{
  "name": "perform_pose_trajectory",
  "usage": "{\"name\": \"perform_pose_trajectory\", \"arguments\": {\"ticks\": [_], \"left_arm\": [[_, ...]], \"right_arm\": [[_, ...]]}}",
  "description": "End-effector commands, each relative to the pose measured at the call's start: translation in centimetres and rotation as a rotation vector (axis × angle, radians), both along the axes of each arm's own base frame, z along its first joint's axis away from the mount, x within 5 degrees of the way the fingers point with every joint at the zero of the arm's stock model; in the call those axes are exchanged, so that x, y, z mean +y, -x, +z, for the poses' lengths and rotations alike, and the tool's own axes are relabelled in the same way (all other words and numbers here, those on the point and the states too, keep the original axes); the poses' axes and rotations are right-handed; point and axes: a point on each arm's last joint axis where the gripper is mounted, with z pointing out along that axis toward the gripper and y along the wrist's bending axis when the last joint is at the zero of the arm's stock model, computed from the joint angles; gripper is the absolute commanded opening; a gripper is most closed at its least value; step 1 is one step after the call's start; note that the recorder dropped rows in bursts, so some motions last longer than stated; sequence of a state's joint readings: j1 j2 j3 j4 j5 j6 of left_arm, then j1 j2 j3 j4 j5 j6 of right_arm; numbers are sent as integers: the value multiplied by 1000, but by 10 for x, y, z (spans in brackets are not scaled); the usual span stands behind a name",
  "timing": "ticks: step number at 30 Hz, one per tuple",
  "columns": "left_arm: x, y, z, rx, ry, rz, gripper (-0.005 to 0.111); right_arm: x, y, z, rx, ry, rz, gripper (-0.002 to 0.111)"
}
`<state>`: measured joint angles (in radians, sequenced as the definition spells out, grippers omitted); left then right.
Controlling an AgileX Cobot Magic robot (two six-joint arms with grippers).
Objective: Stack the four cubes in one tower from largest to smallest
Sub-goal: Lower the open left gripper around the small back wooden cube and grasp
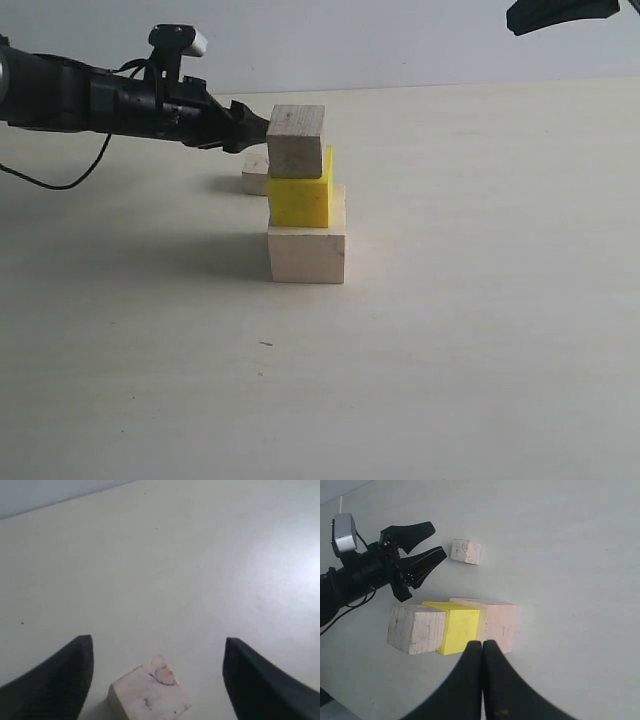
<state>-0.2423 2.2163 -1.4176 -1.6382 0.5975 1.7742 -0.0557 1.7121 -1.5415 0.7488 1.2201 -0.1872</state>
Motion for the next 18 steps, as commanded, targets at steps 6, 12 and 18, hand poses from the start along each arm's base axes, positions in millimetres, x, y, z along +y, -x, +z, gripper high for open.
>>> {"name": "perform_pose_trajectory", "arguments": {"ticks": [6,12,18], "left_arm": [[-10,-2,-12,24,14,-8,70],[-10,-2,-24,47,6,-10,70],[-10,-2,-35,70,3,-7,70]], "right_arm": [[0,3,5,-12,-5,-2,0],[0,3,5,-12,-5,-2,0],[0,3,5,-12,-5,-2,0]]}}
